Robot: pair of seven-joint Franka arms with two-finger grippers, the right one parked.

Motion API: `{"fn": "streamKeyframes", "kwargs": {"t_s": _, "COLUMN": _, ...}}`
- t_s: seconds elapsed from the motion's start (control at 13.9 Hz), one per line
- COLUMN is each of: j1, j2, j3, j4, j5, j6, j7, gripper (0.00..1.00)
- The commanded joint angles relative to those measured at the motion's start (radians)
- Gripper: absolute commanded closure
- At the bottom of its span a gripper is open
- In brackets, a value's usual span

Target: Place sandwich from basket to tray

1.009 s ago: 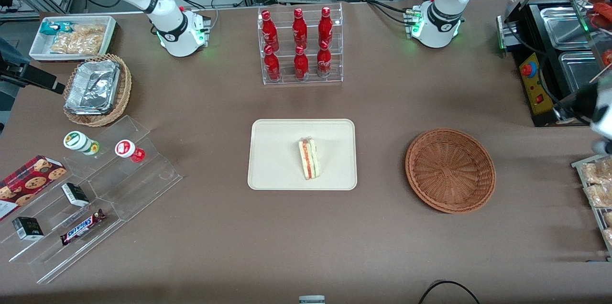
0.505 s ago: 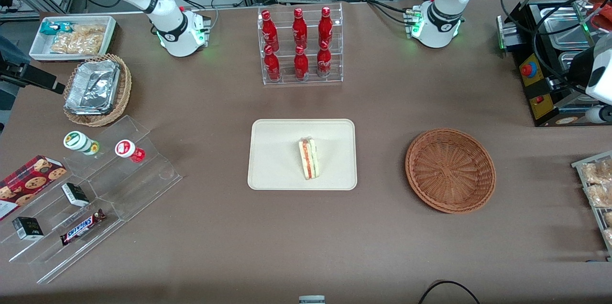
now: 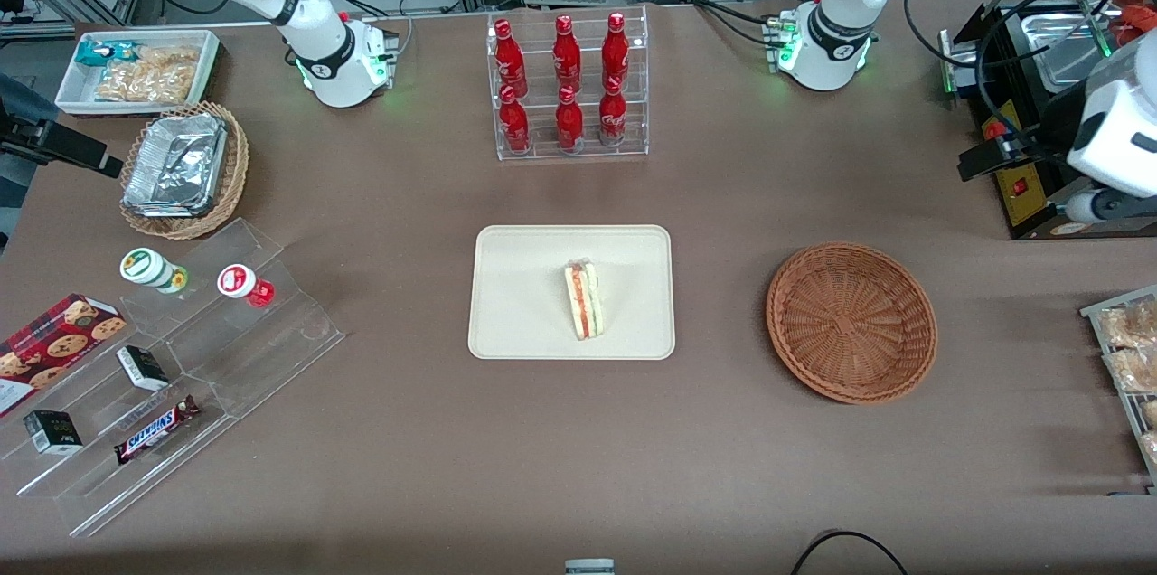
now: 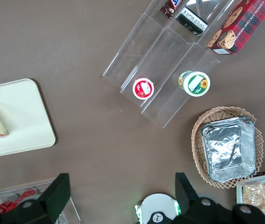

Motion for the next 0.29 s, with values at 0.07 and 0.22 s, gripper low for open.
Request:
{"fn": "streamKeyframes", "kwargs": {"t_s": 0.07, "j1": -0.018, "j2": -0.005, "j3": 0.016, "j4": 0.003, "j5": -0.017, "j6": -0.02, "j7": -0.002, "gripper": 0.0}}
{"fn": "streamKeyframes", "kwargs": {"t_s": 0.22, "j1": -0.017, "j2": 0.0, "j3": 0.016, "j4": 0.002, "j5": -0.019, "j6": -0.018, "j7": -0.003, "gripper": 0.0}}
